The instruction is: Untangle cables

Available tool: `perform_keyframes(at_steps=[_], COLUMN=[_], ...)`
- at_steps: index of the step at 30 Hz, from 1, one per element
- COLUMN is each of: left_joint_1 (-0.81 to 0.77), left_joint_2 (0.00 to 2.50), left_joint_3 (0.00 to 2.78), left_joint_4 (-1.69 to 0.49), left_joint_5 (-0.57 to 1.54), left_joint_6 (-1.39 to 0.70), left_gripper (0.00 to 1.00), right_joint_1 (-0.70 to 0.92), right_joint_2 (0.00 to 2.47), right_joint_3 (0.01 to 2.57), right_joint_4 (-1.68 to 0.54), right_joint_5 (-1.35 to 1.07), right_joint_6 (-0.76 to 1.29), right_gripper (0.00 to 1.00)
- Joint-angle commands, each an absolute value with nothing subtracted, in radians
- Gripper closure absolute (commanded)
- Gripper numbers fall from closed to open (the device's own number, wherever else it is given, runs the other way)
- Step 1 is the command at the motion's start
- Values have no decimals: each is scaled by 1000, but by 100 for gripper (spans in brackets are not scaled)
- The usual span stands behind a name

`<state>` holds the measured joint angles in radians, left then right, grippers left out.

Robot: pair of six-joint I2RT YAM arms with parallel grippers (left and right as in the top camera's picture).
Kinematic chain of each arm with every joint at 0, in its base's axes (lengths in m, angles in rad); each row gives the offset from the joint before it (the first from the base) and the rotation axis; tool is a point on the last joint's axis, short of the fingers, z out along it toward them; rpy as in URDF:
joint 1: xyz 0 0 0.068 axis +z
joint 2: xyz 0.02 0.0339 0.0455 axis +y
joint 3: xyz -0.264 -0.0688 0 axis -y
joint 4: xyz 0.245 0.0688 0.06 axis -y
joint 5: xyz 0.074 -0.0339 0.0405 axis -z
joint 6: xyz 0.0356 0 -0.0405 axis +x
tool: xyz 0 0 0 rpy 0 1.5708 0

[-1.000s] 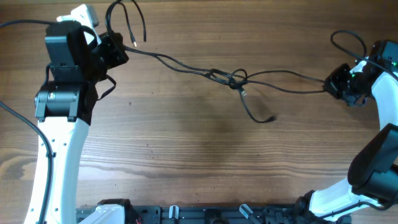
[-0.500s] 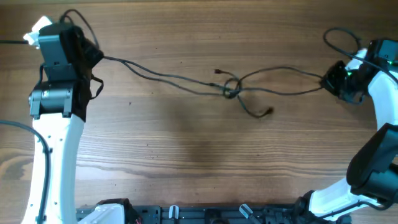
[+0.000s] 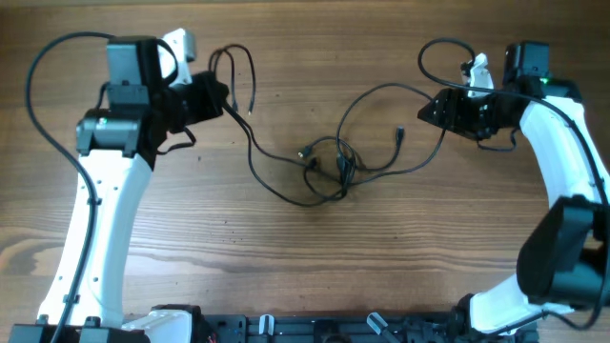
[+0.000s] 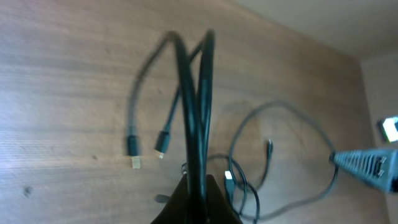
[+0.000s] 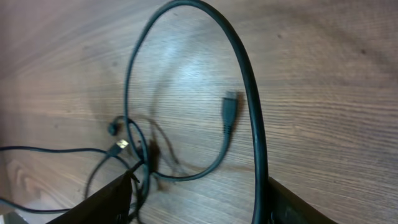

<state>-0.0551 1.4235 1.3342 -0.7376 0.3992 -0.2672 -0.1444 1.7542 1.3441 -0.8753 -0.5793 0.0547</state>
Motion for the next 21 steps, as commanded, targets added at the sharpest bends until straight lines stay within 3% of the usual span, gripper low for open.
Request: perform_keyframes(at_steps=[1, 4, 7, 9, 17, 21], left_joint_1=[-117, -150, -165, -166, -167, -178], left_joint_2=[1424, 1435, 1451, 1461, 1518, 1565], left_joint_3=[1360, 1360, 1360, 1360, 1355, 1300], left_joint_4=[-761, -760, -764, -777, -976, -988], left_joint_5=[448, 444, 400, 322, 253, 253], left_joint_6=[-247, -335, -348, -350, -405, -405], left_gripper=[93, 71, 50, 43, 55, 55], right_joint_1=[-126, -96, -89, -90, -89, -81], right_joint_2=[1613, 1540, 1495, 1475, 1482, 1482], right_joint_3=[1388, 1388, 1388, 1388, 1385, 1385], right_joint_4=[-881, -876, -876, -875, -876, -881], right_joint_5=[-642, -641, -625, -551, -471, -494], right_joint_6=[-2, 1, 15, 83, 159, 152], right_gripper=[30, 20, 5, 2, 1, 1])
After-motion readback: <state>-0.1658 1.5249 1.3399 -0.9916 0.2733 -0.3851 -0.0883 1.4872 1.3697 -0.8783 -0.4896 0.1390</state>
